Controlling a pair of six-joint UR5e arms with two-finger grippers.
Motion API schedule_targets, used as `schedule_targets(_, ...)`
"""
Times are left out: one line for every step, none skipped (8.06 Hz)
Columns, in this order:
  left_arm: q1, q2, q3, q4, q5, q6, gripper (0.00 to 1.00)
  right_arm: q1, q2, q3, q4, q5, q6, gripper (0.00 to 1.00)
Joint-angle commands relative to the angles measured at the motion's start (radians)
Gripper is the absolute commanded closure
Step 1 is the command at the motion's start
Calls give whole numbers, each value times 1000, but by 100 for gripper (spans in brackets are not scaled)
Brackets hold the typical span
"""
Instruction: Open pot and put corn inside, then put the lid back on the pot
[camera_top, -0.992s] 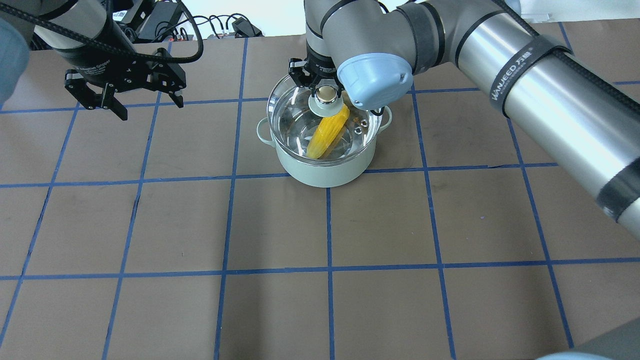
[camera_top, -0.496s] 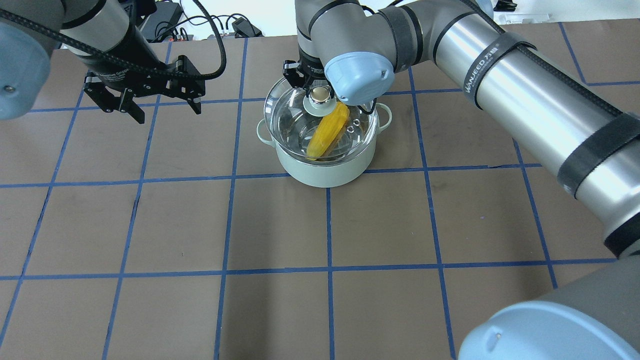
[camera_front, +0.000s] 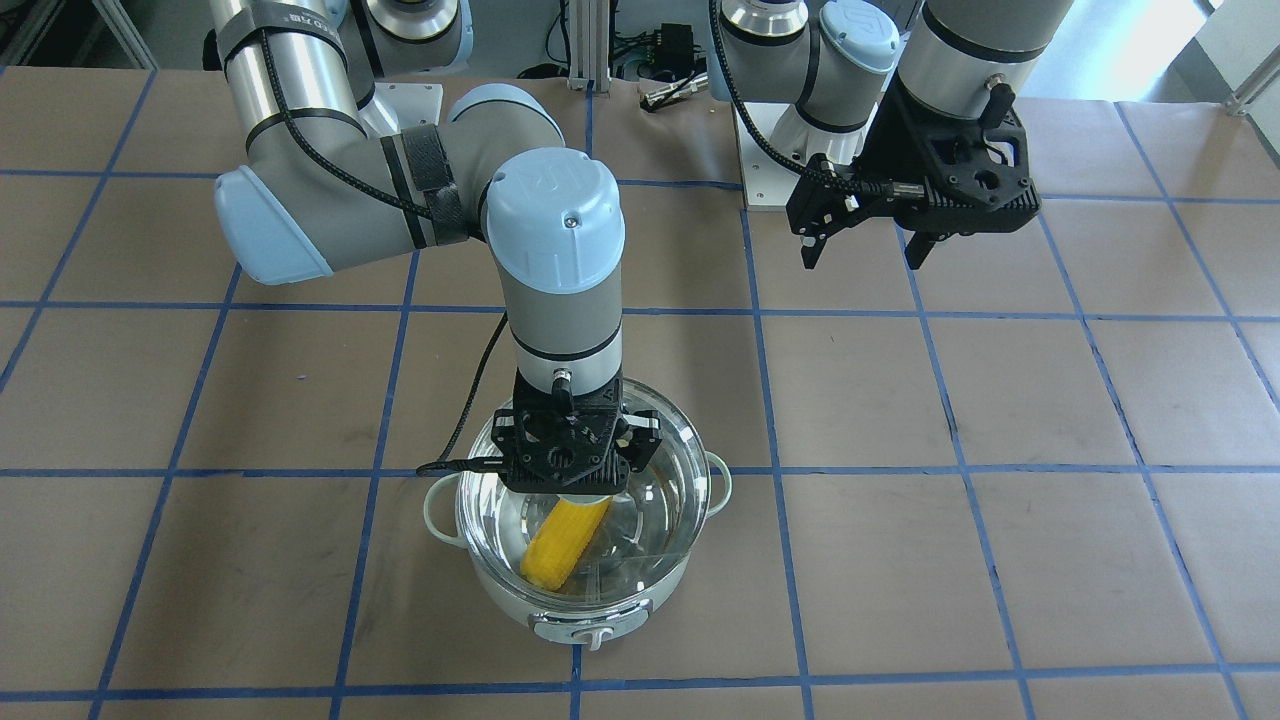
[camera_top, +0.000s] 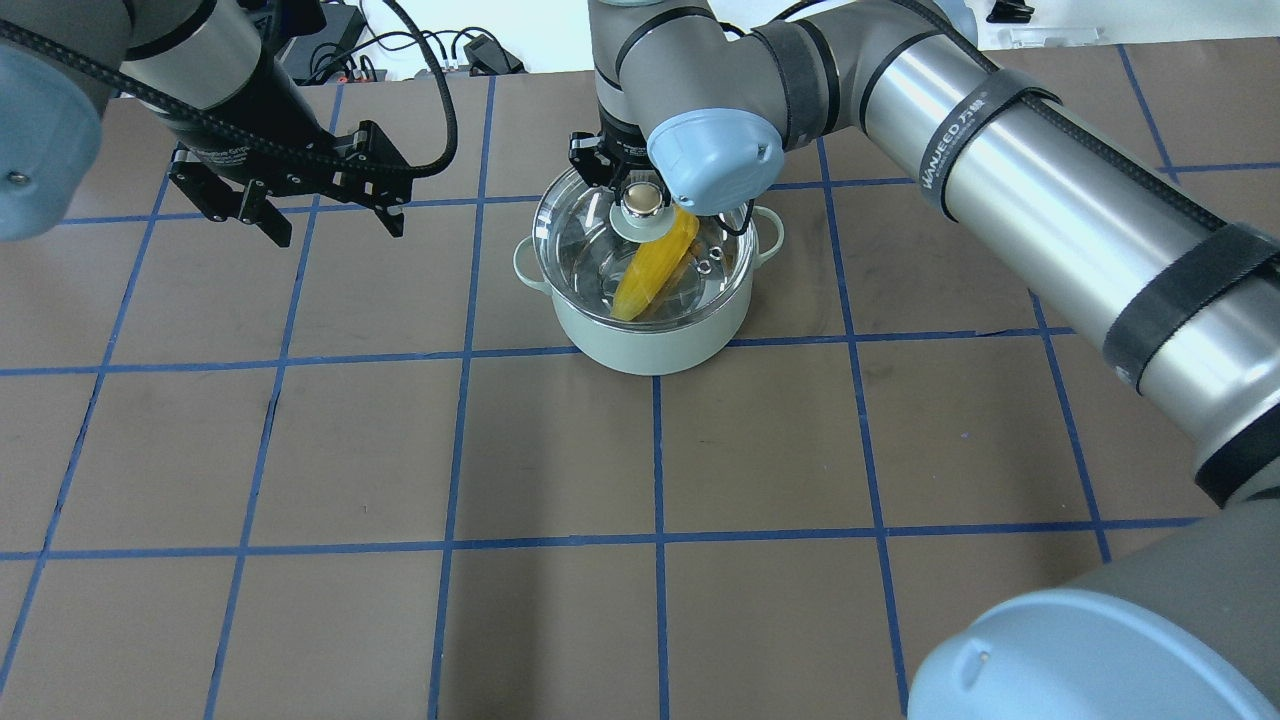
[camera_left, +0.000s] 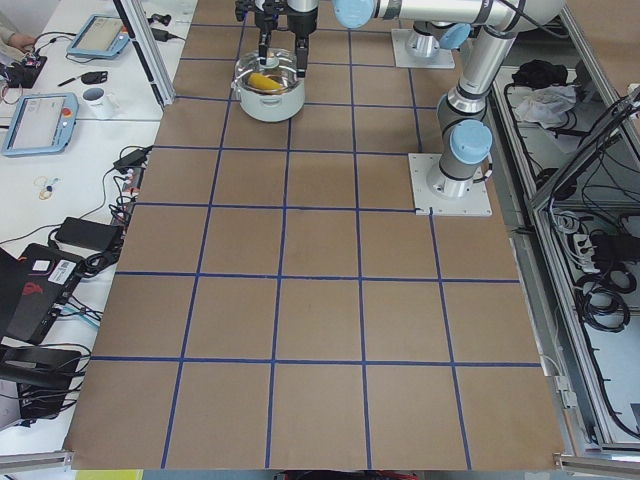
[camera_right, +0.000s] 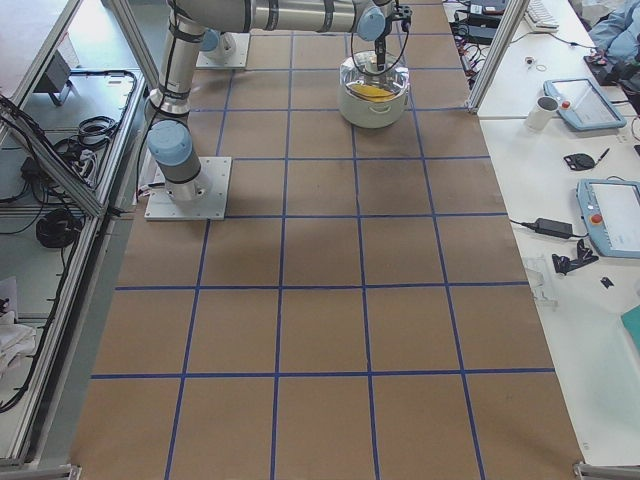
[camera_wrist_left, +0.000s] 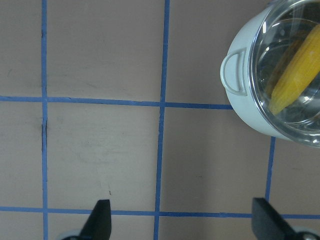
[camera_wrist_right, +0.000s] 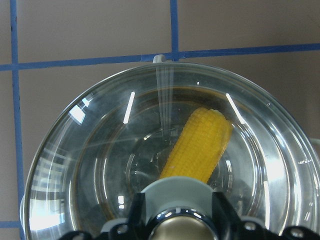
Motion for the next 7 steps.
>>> schedule_targets(2, -17, -1, 12, -2, 24, 0, 0, -7, 41, -9, 3, -27, 87)
schedule_targets(2, -17, -1, 12, -2, 24, 0, 0, -7, 41, -12, 3, -31, 87)
schedule_targets(2, -13, -1, 12, -2, 24, 0, 0, -6, 41, -25, 2, -33, 87)
schedule_targets(2, -14, -1, 14, -3, 24, 0, 0, -6, 41, -29, 2, -31, 87)
schedule_targets(7, -12, -1, 17, -3, 27, 0, -2, -6, 41, -51, 0, -33, 87)
schedule_targets(7, -11, -1, 18, -5, 27, 0, -2, -7, 41, -67, 0, -35, 87)
schedule_targets(7, -17, -1, 26, -9, 12, 0, -2, -12, 41, -81, -4, -50, 88)
